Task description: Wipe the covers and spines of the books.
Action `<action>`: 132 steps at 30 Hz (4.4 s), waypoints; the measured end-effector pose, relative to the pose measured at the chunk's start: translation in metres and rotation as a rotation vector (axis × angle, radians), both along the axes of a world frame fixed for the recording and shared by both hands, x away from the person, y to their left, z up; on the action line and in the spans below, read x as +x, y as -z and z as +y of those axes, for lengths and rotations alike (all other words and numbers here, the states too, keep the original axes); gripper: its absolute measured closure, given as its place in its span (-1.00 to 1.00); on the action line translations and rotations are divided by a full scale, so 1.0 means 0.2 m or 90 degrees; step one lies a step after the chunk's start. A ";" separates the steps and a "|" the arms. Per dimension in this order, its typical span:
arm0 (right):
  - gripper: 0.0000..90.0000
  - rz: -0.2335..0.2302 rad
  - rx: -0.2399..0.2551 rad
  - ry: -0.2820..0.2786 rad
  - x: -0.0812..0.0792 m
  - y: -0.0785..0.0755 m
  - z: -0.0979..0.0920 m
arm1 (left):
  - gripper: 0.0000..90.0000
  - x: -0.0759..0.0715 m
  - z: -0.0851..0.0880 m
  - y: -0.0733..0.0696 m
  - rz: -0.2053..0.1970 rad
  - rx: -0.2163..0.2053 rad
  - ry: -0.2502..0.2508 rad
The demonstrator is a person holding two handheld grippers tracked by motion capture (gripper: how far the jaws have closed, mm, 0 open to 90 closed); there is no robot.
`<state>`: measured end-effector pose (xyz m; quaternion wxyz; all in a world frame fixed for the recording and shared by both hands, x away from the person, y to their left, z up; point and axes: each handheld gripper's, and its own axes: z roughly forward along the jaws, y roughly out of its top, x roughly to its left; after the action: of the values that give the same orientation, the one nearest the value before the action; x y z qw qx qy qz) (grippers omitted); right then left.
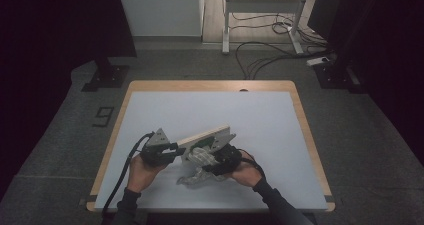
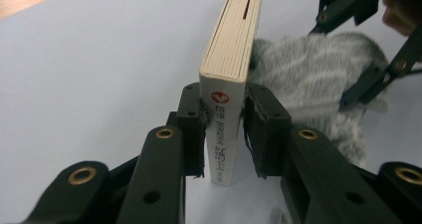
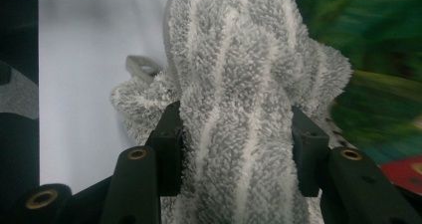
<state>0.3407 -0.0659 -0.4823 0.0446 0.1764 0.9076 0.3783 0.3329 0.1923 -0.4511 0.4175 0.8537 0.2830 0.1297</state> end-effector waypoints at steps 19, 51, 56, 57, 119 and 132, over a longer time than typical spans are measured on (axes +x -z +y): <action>-0.53 -0.007 0.007 -0.032 -0.05 0.01 0.02 | 0.54 0.00 0.00 0.00 -0.004 0.005 -0.001; -0.61 -0.050 0.063 0.163 0.19 -0.11 -0.34 | 0.53 0.00 0.00 0.00 0.001 0.003 0.002; -0.64 -0.040 0.070 0.160 0.26 -0.07 -0.31 | 0.50 0.00 0.00 0.01 0.006 0.005 0.006; -0.64 -0.038 0.072 0.158 0.28 -0.07 -0.31 | 0.49 0.00 0.00 0.01 0.008 0.003 0.006; -0.08 -0.048 0.088 0.147 0.31 -0.06 -0.27 | -0.27 -0.14 -0.32 0.33 0.094 0.038 0.086; -0.08 -0.049 0.088 0.146 0.30 -0.06 -0.28 | 0.50 -0.18 -0.26 0.24 0.097 0.038 0.095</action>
<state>0.4012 -0.1211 -0.4696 0.1103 0.2667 0.8510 0.4387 0.2977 0.1406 -0.4993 0.3776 0.8918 0.2455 0.0417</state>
